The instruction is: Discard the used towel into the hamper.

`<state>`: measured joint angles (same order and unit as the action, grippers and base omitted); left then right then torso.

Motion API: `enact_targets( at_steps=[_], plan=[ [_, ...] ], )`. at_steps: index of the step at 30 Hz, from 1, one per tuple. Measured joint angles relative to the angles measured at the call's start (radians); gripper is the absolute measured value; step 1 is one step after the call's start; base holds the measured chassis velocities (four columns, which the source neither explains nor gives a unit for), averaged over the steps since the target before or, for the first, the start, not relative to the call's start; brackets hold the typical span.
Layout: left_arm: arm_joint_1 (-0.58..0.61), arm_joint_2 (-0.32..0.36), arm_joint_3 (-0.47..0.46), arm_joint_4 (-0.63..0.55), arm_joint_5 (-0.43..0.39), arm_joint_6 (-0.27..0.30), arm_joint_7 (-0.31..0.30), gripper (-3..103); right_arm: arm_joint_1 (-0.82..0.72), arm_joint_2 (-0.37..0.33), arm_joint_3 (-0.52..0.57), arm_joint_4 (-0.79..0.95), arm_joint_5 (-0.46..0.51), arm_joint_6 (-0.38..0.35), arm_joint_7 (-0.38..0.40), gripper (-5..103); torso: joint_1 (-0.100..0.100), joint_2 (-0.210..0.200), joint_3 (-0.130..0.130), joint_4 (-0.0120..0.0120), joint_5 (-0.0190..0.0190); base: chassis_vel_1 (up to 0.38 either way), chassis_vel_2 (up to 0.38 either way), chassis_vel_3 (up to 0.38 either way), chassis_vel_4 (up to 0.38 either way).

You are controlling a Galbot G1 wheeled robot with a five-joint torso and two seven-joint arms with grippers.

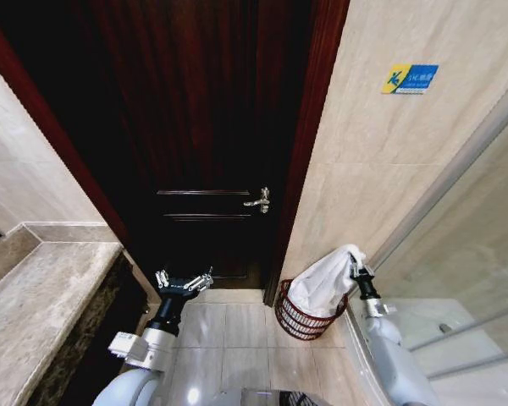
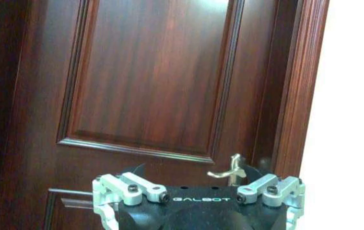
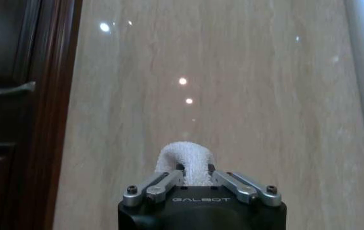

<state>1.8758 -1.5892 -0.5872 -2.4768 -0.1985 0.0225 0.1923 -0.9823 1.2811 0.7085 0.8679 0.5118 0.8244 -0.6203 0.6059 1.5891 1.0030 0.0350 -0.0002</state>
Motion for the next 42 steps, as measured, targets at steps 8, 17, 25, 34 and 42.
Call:
enact_targets(
  at_steps=[8, 17, 25, 34, 42],
  plan=[
    [0.0, 0.0, 0.0, 0.0, 0.0, 0.0, 0.0, 100, -0.005, 0.031, 0.011, -0.044, -0.104, -0.001, 0.105, 8, 0.0, 0.0, 0.0, 0.0, 0.0001, 0.0, 0.0, 0.0, 0.0],
    [0.0, 0.0, 0.0, 0.0, 0.0, 0.0, 0.0, 100, -0.032, 0.029, 0.018, -0.05, -0.146, -0.025, 0.144, 8, 0.0, 0.0, 0.0, -0.0002, 0.0002, 0.0, 0.0, 0.0, 0.0],
    [0.0, 0.0, 0.0, 0.0, 0.0, 0.0, 0.0, 100, -0.043, 0.03, 0.013, -0.051, -0.148, -0.042, 0.122, 8, 0.0, 0.0, 0.0, -0.0002, 0.0, -0.041, 0.047, 0.051, -0.056],
    [0.0, 0.0, 0.0, 0.0, 0.0, 0.0, 0.0, 100, -0.052, 0.007, 0.006, -0.09, -0.172, -0.097, 0.137, 8, 0.001, -0.001, 0.0, 0.0, 0.0006, -0.147, 0.165, 0.152, -0.157],
    [0.0, 0.0, 0.0, 0.0, 0.0, 0.0, 0.0, 100, -0.086, 0.029, 0.017, -0.11, -0.231, -0.142, 0.116, 8, 0.0, 0.0, 0.0, -0.0003, 0.0, -0.047, 0.048, 0.023, -0.035]
  ],
)
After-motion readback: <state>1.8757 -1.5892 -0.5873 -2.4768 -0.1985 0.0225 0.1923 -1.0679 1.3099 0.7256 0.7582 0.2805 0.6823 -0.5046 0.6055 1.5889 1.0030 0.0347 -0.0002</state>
